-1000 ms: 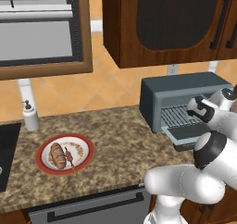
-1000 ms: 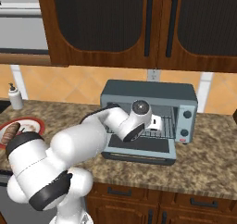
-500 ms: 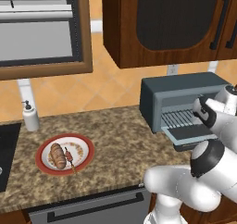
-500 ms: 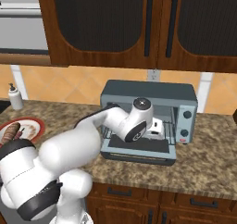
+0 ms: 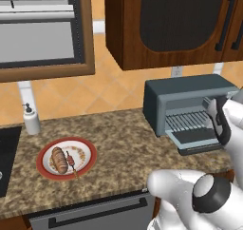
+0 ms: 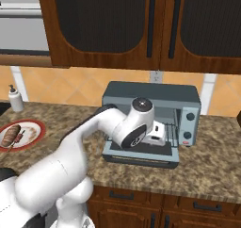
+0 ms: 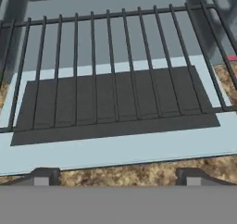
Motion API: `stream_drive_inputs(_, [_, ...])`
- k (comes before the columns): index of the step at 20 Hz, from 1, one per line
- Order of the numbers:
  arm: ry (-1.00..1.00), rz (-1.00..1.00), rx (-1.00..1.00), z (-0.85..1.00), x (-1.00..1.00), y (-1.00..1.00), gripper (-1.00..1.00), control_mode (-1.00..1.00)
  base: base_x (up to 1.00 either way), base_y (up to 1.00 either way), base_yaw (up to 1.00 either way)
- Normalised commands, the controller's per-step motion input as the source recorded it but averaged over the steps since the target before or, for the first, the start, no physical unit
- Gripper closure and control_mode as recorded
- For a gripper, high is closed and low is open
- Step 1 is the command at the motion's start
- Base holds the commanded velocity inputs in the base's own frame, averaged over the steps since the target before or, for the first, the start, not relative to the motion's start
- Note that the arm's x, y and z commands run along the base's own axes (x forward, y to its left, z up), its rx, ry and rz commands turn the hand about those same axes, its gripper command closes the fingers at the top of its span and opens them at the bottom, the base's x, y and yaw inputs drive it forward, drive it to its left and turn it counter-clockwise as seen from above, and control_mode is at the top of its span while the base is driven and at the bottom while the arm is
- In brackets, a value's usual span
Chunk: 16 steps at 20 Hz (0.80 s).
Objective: Pick up the kebab skewer and baguette bread, and place them inside the toaster oven. Close the toaster oven door and start by setting the timer.
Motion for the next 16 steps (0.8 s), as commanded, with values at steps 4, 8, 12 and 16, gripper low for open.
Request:
stream_drive_inputs(4, [-0.02, -0.01, 0.0, 0.42, -0.53, 0.99, -1.0, -1.0, 0.0, 0.0, 0.0])
stream_drive_inputs(8, [0.0, 0.0, 0.0, 0.32, -0.48, 1.0, -1.0, -1.0, 0.0, 0.0, 0.0])
stream_drive_inputs(12, [0.02, 0.0, 0.02, 0.18, -0.38, 0.93, -1.0, -1.0, 0.0, 0.0, 0.0])
stream_drive_inputs(16, [0.0, 0.0, 0.0, 0.08, -0.17, 0.99, -1.0, -1.0, 0.0, 0.0, 0.0])
